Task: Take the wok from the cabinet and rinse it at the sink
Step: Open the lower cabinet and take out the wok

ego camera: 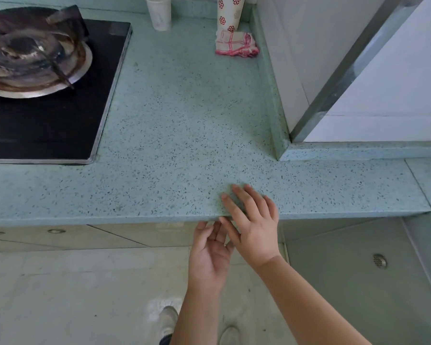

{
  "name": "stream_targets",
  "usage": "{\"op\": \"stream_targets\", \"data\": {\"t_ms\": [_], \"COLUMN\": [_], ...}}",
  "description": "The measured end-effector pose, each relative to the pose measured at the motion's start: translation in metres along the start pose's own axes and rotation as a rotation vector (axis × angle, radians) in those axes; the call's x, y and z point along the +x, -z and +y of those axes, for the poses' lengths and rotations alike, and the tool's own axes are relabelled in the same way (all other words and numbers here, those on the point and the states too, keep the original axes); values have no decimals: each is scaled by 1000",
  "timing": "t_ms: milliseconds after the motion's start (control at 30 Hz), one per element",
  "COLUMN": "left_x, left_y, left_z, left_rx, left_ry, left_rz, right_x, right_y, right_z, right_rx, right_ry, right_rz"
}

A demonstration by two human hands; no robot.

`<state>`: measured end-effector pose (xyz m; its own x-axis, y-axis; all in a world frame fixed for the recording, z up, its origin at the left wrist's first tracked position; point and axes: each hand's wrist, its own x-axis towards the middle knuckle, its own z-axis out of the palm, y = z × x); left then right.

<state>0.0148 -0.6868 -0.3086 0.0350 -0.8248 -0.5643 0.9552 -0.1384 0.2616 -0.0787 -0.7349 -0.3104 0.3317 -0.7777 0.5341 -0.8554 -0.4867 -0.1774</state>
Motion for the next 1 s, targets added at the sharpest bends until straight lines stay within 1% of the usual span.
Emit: {"op": "stream_targets", "data": {"t_ms": [100,267,433,567,633,733,867,967,1000], "left_x": [-8,-22,-43,-68,-79,-96,-118,-134,-140], "left_y": [-2,2,10,16,21,30,43,54,57], "left_z": [-3,-2,0,2,4,5,8,10,12], "left_rx": [-8,64,178,247,289,335,376,436,469], "left_ry": [-17,-40,-11,15,18,23,21,-2,-7], "left_rz": [18,36,129,176,185,213,270,280,278], "right_x": [1,2,1,-11,-15,-16,-13,-13,-12], "right_y": [1,4,11,22,26,31,37,42,44], "right_z": [-1,-3,-13,-36,-48,-58,-65,-75,-77], "right_rx": [-6,13,-13,-2,15,7,-78,-84,-69], "right_ry": [4,-16,-60,-3,27,20,-5,-8,-19], "right_rz": [-9,-51,-129,-196,-250,-364,-522,-561,-605]}}
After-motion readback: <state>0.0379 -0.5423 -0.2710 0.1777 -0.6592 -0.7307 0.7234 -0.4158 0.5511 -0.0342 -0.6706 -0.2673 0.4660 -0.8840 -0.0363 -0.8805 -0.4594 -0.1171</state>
